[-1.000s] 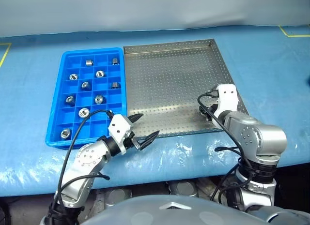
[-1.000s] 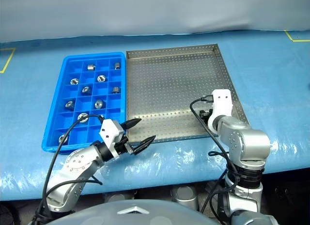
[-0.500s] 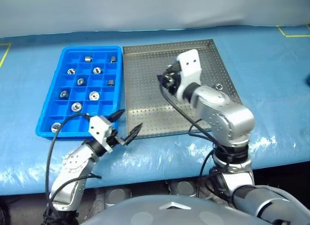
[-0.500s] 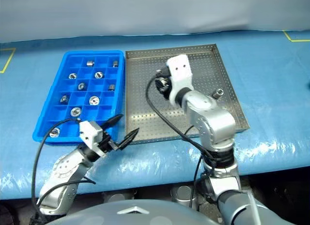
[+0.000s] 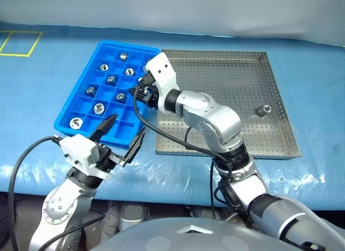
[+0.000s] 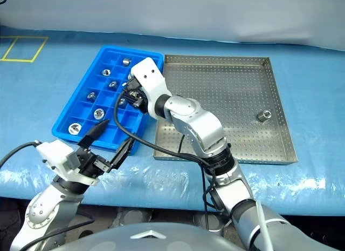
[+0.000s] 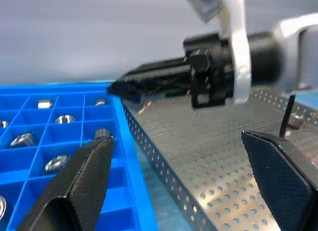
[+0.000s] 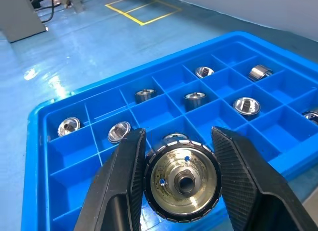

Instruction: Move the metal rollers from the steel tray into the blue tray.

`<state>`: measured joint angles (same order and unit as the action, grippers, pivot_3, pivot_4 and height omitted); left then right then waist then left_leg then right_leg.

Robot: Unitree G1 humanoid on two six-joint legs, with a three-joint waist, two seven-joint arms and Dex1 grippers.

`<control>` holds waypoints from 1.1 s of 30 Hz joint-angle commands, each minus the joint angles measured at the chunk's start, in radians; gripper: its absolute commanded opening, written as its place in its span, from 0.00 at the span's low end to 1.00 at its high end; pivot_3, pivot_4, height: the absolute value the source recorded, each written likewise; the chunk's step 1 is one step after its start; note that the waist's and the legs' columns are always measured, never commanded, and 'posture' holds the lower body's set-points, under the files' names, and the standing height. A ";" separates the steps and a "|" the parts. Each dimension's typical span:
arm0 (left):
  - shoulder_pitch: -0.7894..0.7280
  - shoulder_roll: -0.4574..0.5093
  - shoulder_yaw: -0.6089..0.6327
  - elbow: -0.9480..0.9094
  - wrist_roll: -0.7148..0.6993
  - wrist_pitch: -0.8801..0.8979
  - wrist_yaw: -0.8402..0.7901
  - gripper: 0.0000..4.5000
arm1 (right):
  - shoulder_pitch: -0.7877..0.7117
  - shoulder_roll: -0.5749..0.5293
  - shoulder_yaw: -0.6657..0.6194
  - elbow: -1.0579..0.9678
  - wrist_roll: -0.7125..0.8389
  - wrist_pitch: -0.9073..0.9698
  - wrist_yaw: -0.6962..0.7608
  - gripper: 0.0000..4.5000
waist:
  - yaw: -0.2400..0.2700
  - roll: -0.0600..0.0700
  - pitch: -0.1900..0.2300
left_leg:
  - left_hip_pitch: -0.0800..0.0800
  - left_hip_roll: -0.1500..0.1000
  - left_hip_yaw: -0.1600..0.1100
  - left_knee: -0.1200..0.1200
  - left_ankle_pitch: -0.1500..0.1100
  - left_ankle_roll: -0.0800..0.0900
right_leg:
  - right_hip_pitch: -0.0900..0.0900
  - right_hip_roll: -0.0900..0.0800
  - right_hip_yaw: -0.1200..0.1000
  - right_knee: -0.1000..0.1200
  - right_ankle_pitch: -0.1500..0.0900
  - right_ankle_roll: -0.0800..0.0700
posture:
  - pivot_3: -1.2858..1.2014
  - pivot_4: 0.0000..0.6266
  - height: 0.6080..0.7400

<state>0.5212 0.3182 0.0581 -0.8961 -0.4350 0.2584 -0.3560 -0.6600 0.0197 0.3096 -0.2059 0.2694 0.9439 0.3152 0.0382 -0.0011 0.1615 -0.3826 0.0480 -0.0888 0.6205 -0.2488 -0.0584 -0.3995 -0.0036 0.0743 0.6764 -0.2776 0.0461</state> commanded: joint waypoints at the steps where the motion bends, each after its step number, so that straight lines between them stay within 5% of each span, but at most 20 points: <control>1: -0.005 0.002 0.059 -0.066 0.002 0.052 0.076 1.00 | -0.024 0.024 0.027 0.019 0.001 -0.051 0.028 0.39 | -0.001 0.000 0.000 | 0.000 0.000 0.000 0.000 0.000 0.000 | 0.000 0.000 0.000 0.000 0.000 0.000 | 0.63 0.24 1.00; 22: -0.021 0.001 0.054 -0.065 -0.013 0.114 0.127 1.00 | -0.054 0.111 0.094 0.462 -0.119 -0.280 0.098 0.39 | 0.007 0.000 0.000 | 0.001 0.003 -0.001 -0.001 0.000 -0.001 | 0.000 0.003 -0.001 0.001 0.000 -0.002 | 0.63 0.24 1.00; 30: -0.062 0.010 0.029 -0.036 -0.019 0.129 0.101 1.00 | -0.025 0.110 0.042 0.426 -0.121 -0.256 0.069 0.97 | 0.010 0.000 0.000 | 0.002 0.002 -0.001 0.000 0.001 -0.001 | 0.001 0.002 -0.001 0.001 0.000 -0.002 | 0.61 0.24 1.00; 33: -0.089 0.021 0.035 -0.015 -0.019 0.143 0.093 1.00 | -0.009 0.105 -0.002 0.366 -0.114 -0.240 0.034 0.99 | 0.008 0.000 0.000 | 0.002 0.002 -0.001 0.000 0.001 -0.001 | 0.002 0.002 -0.001 0.001 0.000 -0.002 | 0.60 0.24 1.00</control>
<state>0.4448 0.3285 0.0889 -0.9091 -0.4434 0.3952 -0.2542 -0.6775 0.1234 0.3528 0.2208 0.1498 0.6931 0.3772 0.0459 -0.0009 0.1613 -0.3808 0.0500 -0.0896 0.6209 -0.2480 -0.0598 -0.3978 -0.0017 0.0729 0.6774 -0.2777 0.0445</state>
